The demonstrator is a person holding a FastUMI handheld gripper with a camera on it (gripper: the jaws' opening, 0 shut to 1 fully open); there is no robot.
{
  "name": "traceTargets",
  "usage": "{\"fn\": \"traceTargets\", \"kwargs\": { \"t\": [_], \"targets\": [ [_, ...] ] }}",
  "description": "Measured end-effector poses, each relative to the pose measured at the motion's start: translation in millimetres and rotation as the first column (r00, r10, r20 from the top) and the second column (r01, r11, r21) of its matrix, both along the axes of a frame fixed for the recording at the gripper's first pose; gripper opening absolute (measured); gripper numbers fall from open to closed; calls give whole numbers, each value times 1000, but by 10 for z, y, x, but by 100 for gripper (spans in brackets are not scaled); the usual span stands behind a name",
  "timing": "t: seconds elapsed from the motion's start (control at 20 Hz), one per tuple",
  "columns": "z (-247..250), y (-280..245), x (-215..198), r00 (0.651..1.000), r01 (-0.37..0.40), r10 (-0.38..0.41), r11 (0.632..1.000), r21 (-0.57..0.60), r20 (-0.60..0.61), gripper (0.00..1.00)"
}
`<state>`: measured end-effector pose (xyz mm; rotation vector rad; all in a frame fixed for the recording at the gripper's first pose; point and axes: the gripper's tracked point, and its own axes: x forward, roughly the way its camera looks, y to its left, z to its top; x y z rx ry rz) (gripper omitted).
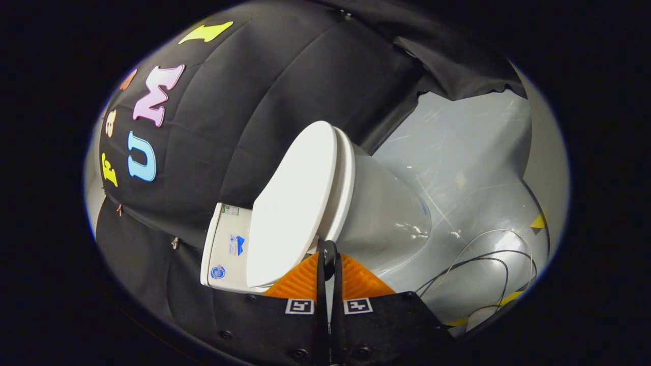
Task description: Open the toilet lid.
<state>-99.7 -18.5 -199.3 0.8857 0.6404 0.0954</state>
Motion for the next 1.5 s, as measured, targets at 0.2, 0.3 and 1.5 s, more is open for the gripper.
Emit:
{"fn": "traceTargets", "kwargs": {
  "t": [0.2, 0.3, 1.5],
  "targets": [
    [69, -2, 13, 1000, 20, -21, 998, 62, 17, 6],
    [94, 21, -26, 1000, -1, 1, 1000, 12, 24, 6],
    [1648, 818, -20, 992, -21, 42, 986, -164, 122, 5]
  ]
}}
